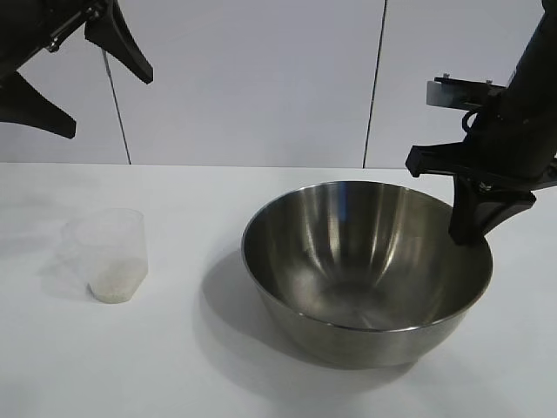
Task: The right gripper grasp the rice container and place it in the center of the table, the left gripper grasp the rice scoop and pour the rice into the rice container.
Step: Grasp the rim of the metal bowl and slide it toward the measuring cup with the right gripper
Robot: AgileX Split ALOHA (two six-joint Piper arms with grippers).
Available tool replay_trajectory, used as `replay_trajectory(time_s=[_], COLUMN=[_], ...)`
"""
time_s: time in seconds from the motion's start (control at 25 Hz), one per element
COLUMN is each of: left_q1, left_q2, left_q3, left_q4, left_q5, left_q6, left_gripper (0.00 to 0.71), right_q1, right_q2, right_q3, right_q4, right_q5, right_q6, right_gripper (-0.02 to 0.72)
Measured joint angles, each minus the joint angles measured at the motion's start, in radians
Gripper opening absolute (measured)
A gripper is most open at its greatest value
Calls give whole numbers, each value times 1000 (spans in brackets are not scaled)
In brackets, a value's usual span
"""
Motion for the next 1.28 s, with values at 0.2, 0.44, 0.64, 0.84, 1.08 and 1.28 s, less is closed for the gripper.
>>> replay_trajectory(time_s=[0.2,0.44,0.64,0.84,1.08,1.28], left_q1=[0,0,0,0,0,0], left_q2=[0,0,0,0,0,0], left_q3=[0,0,0,0,0,0], left_q4=[10,11,12,12,12,12], left_q5=[0,0,-1,-7,-10,-14], left_q6=[0,0,0,0,0,0], left_gripper=[694,694,694,694,694,694], right_q1=[0,-33,-114,-191,-216,-217], right_q2=[0,0,0,0,0,0], right_q3=[0,0,3,60,98,100], right_q4=[53,146,213,339,465,517], right_q5=[0,2,12,8,3,3], right_q6=[-31,-105,-179,-298,-451,-490], right_gripper=[10,10,10,10,13,16])
